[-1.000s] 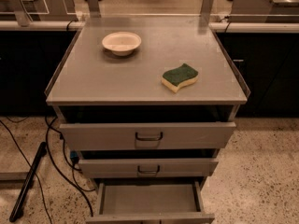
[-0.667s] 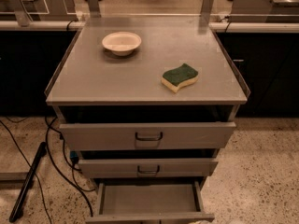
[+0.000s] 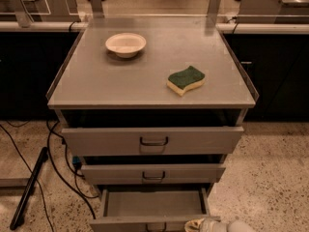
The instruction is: Close bottom drawer
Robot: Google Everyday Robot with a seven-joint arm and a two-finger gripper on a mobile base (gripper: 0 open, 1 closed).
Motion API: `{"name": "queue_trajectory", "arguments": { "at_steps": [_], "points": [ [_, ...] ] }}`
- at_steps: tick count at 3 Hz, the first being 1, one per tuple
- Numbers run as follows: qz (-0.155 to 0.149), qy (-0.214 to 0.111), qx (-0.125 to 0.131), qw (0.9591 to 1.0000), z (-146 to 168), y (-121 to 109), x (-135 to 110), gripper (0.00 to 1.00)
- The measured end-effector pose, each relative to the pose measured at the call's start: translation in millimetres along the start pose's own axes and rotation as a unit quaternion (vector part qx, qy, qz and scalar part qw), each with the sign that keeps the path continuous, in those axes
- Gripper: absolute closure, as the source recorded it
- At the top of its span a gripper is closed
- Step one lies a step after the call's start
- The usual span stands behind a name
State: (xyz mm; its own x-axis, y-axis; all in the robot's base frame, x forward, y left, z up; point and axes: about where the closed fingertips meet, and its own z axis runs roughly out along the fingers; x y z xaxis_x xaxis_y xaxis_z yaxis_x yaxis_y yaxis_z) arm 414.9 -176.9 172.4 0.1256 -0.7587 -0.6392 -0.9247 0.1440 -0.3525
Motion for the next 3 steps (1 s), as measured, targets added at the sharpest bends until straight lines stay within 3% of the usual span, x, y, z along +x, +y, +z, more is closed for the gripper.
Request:
{"name": "queue_trajectory", "arguments": {
  "at_steps": [3],
  "points": [
    [-0.031,0.005,0.073,0.9968,28.8,-50.8,1.4,1.0]
  ]
}}
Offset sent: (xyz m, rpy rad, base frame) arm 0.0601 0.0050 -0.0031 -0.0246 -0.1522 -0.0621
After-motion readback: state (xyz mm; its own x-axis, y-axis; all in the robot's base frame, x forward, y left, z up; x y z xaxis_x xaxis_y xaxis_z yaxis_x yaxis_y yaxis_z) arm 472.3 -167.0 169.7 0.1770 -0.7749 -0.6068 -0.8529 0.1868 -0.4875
